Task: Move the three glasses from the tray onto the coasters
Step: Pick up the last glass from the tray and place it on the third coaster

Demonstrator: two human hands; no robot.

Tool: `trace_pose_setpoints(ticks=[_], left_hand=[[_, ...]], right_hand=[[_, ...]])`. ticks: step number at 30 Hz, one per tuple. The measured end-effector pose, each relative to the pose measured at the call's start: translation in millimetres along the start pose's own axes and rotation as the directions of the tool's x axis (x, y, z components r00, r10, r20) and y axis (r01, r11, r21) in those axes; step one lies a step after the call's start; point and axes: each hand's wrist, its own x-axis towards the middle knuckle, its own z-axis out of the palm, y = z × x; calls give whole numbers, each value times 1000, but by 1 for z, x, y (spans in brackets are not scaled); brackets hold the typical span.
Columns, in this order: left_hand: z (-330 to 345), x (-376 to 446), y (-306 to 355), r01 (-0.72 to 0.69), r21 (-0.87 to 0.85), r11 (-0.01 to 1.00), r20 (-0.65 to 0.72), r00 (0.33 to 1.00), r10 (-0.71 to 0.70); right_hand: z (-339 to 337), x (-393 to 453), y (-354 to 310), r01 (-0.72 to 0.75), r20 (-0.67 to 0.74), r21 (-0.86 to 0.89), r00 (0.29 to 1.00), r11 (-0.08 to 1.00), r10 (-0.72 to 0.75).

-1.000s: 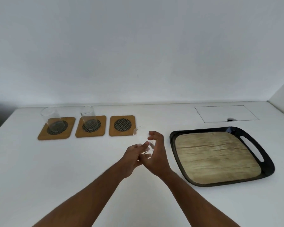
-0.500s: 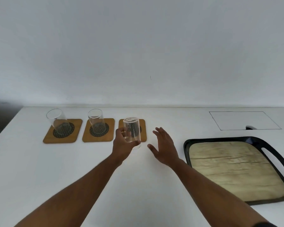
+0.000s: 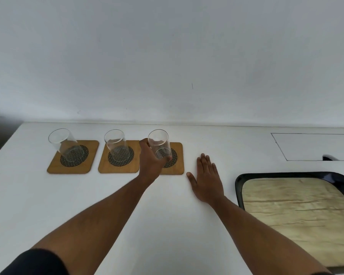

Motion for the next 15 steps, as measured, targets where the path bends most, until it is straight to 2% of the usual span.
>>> trace_pose_setpoints(ticks=[15], left_hand=[[14,17,-33,-10,56,998,122,993,3]], right_hand=[[2,-1,-1,-7,-63,-24,998,1000,5]])
